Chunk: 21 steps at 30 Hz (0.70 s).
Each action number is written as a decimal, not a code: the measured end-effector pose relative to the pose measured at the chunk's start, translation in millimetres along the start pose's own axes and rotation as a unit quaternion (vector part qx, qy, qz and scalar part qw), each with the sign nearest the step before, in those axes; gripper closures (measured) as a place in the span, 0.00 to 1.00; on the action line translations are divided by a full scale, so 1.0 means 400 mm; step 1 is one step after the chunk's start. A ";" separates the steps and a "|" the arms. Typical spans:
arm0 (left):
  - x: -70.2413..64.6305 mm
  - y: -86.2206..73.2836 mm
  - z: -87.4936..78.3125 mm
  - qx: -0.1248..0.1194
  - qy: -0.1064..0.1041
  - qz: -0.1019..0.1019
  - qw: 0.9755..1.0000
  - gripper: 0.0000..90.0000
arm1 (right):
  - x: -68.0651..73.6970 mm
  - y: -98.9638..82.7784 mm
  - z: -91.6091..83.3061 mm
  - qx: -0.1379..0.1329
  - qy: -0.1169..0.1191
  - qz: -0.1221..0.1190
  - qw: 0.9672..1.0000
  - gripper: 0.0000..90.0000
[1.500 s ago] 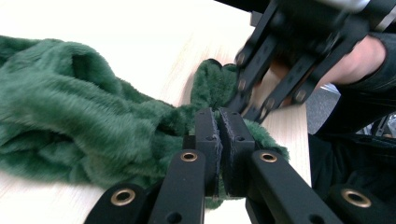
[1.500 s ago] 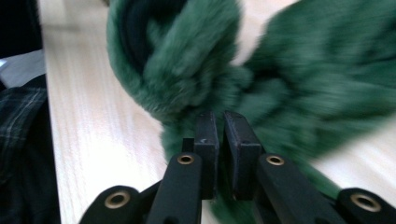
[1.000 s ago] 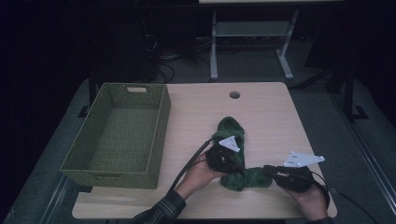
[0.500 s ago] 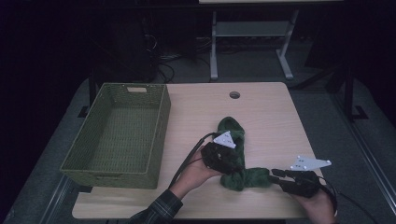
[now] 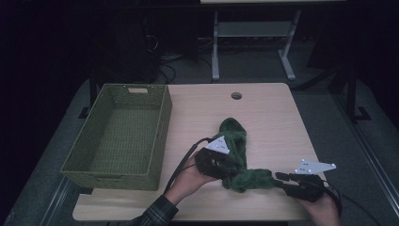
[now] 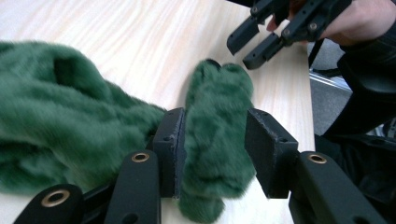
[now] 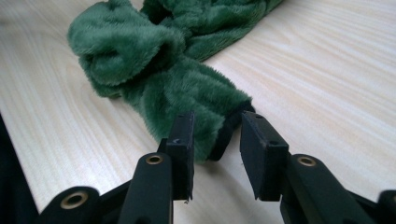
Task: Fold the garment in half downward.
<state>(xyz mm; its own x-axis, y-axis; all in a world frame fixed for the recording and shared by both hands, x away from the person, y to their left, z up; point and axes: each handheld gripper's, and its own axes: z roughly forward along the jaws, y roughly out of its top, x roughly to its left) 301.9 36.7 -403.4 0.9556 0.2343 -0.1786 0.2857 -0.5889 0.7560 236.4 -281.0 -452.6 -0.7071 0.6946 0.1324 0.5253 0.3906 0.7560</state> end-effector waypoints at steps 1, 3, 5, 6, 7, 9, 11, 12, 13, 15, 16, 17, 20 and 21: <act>-0.004 -0.005 0.003 0.000 0.000 -0.001 1.000 0.65 | 0.001 -0.003 0.000 -0.001 0.001 0.002 1.000 0.71; -0.010 -0.008 0.013 0.000 -0.003 0.004 1.000 0.65 | 0.001 -0.008 0.001 0.004 0.005 0.008 1.000 0.69; -0.013 -0.002 0.029 -0.001 -0.009 0.004 1.000 0.66 | 0.000 -0.011 0.009 0.012 0.008 0.012 1.000 0.67; -0.014 0.002 0.038 0.000 -0.013 0.006 1.000 0.66 | 0.000 -0.012 0.012 0.017 0.011 0.017 1.000 0.66; -0.015 0.005 0.047 0.002 -0.015 0.008 1.000 0.66 | -0.001 -0.013 0.016 0.018 0.013 0.019 1.000 0.66; -0.019 0.007 0.070 0.012 -0.021 0.012 1.000 0.67 | -0.002 -0.013 0.022 0.023 0.018 0.021 0.999 0.65; -0.020 0.001 0.087 0.028 -0.020 0.015 0.999 0.68 | -0.002 -0.014 0.029 0.029 0.023 0.027 0.999 0.65; -0.019 -0.004 0.092 0.034 -0.018 0.016 0.999 0.69 | -0.004 -0.014 0.034 0.032 0.025 0.023 0.999 0.67; -0.017 -0.009 0.094 0.039 -0.018 0.016 0.999 0.70 | -0.003 -0.014 0.038 0.037 0.026 0.023 0.999 0.70; -0.013 -0.016 0.094 0.046 -0.018 0.014 0.999 0.72 | -0.002 -0.014 0.045 0.046 0.028 0.023 0.998 0.78; -0.012 -0.017 0.093 0.050 -0.015 0.015 0.998 0.72 | -0.001 -0.014 0.047 0.046 0.029 0.020 0.998 0.83; -0.011 -0.019 0.091 0.053 -0.014 0.016 0.998 0.73 | 0.001 -0.012 0.050 0.048 0.028 0.016 0.998 0.85; -0.007 -0.024 0.093 0.060 -0.015 0.017 0.998 0.74 | 0.004 -0.010 0.052 0.053 0.027 0.005 0.998 0.91; -0.005 -0.027 0.095 0.064 -0.016 0.017 0.998 0.75 | 0.004 -0.009 0.052 0.051 0.027 0.005 0.998 0.91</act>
<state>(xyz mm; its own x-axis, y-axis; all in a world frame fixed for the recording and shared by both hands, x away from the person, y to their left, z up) 299.7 13.3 -435.1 0.9661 0.1894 -0.1755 0.2581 -0.6908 0.6754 243.2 -268.7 -468.6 -0.7251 0.6659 0.1753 0.5750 0.4455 0.6862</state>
